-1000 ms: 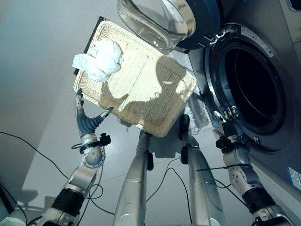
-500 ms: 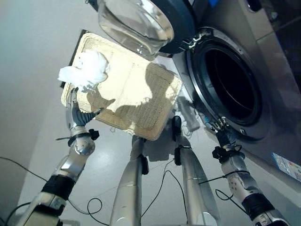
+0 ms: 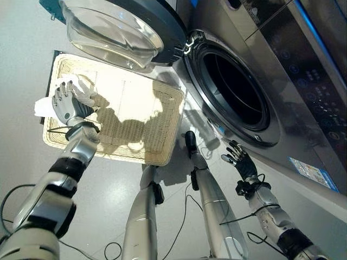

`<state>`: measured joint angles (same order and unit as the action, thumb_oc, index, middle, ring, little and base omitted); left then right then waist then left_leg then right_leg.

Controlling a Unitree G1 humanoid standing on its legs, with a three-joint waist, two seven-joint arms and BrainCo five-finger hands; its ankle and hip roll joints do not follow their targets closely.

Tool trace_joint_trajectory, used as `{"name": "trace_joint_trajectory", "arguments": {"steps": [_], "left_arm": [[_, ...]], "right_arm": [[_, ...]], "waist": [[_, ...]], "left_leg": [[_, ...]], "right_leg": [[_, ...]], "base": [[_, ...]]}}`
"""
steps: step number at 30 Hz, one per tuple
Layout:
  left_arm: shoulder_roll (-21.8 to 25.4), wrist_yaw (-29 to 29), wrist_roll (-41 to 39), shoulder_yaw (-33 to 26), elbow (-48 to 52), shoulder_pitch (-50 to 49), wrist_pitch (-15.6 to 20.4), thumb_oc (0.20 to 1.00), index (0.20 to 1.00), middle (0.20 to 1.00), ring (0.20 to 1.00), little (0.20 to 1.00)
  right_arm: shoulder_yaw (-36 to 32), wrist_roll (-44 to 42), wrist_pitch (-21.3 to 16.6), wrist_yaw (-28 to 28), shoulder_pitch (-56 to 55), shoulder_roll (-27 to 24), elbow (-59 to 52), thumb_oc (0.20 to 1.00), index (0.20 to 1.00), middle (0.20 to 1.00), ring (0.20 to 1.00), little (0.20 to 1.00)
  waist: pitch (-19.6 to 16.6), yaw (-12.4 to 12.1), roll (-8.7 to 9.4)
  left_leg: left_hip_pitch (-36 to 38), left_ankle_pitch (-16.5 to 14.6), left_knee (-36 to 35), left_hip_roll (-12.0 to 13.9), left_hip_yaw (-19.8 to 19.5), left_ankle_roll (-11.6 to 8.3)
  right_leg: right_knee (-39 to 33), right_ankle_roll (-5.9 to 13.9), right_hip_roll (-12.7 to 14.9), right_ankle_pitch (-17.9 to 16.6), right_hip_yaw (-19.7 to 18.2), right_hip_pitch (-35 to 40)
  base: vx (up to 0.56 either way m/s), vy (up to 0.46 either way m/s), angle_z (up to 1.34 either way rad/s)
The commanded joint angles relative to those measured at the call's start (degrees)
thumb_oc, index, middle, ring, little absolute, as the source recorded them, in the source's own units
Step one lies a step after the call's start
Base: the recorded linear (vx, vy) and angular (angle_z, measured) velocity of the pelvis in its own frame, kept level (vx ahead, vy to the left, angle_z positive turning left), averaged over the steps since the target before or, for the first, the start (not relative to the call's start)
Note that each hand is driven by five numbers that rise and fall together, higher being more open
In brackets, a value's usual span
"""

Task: Put the clothes into the washing machine.

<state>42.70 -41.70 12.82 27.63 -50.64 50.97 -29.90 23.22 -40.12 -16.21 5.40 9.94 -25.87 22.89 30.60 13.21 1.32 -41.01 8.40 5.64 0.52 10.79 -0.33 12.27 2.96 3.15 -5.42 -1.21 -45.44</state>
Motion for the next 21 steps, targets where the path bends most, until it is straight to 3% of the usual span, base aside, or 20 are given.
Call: {"name": "trace_joint_trajectory", "arguments": {"steps": [1,3,9,13,16,21], "left_arm": [[5.07,1.51,6.62,-0.38,1.02,-1.4,-9.34,1.0,1.0,1.0,1.0,1.0],[5.37,2.82,6.56,0.46,0.05,-0.43,-11.12,1.0,1.0,1.0,1.0,1.0],[5.54,15.29,11.61,2.6,-2.96,1.37,-18.14,1.0,1.0,1.0,1.0,1.0],[6.92,21.24,14.55,4.53,-6.25,2.18,-20.29,1.0,1.0,1.0,1.0,1.0],[8.04,21.21,13.39,5.44,-9.98,2.91,-18.65,1.0,1.0,1.0,1.0,1.0],[7.94,18.94,2.67,5.4,-16.53,4.36,-10.41,1.0,1.0,1.0,1.0,1.0]], "right_arm": [[0.05,-3.15,-0.61,-1.08,-1.51,-0.8,-1.99,1.0,1.0,1.0,1.0,1.0],[0.13,-3.58,-0.91,-1.58,-1.62,-0.95,-2.13,1.0,1.0,1.0,1.0,1.0],[0.11,-5.34,-1.13,-2.65,-1.06,-1.18,-3.66,1.0,1.0,1.0,1.0,1.0],[-0.06,-6.87,-1.31,-4.16,-0.95,-1.83,-4.74,1.0,1.0,1.0,1.0,1.0],[-0.11,-8.2,-1.65,-5.65,-0.82,-2.54,-4.88,1.0,1.0,1.0,1.0,1.0],[0.43,-9.97,-2.29,-6.57,0.19,-3.14,-5.32,1.0,1.0,1.0,1.0,1.0]], "waist": [[-0.8,-1.25,4.07],[-0.8,-0.83,4.34],[-0.8,-0.16,5.22],[-0.8,0.41,6.06],[-0.8,0.88,7.05],[-0.8,1.32,8.26]], "left_leg": [[-0.14,-8.76,9.98,-3.24,3.3,-1.96],[-0.82,-9.32,10.82,-3.16,3.47,-1.85],[-3.47,-10.78,13.31,-3.31,2.77,-1.53],[-4.79,-11.45,14.35,-2.92,2.82,-1.61],[-5.87,-12.08,15.34,-2.46,2.7,-1.76],[-8.75,-12.47,16.36,-2.68,1.39,-1.64]], "right_leg": [[-6.24,3.48,-2.39,-6.71,0.55,0.89],[-6.07,3.42,-2.55,-6.77,0.07,0.14],[-5.51,3.35,-3.19,-7.08,-0.7,-2.53],[-5.64,3.35,-3.21,-7.46,-0.52,-3.81],[-5.69,3.33,-3.24,-7.65,-0.39,-4.78],[-4.94,3.01,-4.18,-7.51,-0.66,-7.59]], "base": [[0.03,0.052,-0.05],[0.03,0.048,-0.05],[0.01,0.017,-0.01],[0.0,0.0,0.0],[0.0,0.0,0.0],[0.0,0.01,-0.03]]}}
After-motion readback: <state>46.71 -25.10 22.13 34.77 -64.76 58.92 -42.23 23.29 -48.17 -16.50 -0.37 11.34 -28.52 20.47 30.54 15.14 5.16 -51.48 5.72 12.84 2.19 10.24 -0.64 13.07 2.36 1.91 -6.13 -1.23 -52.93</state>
